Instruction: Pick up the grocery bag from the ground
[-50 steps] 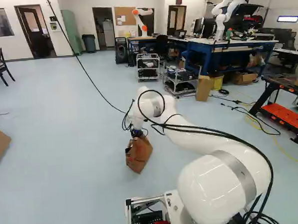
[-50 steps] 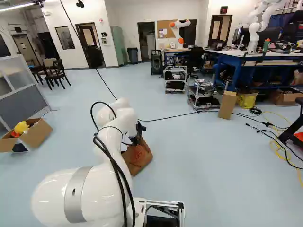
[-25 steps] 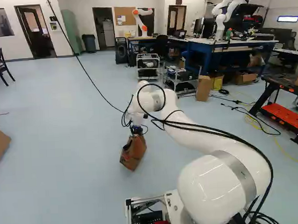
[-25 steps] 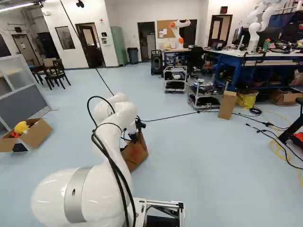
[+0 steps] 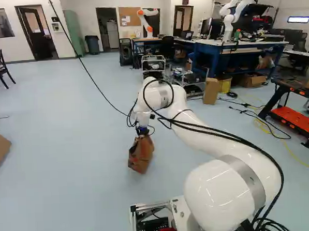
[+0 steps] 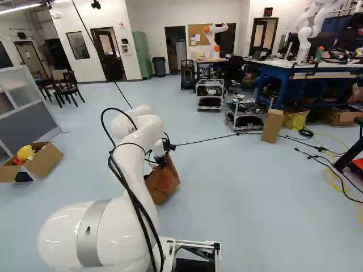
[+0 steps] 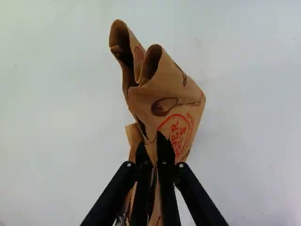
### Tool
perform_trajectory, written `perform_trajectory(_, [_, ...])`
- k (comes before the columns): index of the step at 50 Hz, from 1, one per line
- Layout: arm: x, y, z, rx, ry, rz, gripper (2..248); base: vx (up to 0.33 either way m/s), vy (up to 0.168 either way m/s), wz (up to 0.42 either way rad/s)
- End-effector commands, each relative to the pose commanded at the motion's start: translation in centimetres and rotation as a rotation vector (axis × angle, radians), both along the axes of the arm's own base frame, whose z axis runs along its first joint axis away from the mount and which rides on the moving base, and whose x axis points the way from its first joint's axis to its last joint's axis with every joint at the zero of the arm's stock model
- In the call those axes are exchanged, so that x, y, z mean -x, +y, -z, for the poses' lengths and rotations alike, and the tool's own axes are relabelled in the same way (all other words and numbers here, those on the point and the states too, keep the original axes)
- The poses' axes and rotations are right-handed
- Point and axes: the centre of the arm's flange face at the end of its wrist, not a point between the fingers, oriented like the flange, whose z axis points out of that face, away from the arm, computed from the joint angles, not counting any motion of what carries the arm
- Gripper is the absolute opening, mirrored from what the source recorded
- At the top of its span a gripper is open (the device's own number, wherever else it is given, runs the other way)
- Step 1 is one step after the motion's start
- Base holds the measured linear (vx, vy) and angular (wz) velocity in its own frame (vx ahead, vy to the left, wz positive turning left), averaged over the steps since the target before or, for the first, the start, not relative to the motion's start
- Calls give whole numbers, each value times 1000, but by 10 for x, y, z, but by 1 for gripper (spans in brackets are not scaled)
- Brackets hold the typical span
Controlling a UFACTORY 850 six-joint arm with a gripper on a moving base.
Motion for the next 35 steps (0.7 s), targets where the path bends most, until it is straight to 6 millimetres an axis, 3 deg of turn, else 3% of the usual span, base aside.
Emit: perform_trajectory(35, [10, -21, -54, 2, 9, 26, 22, 0, 0, 0])
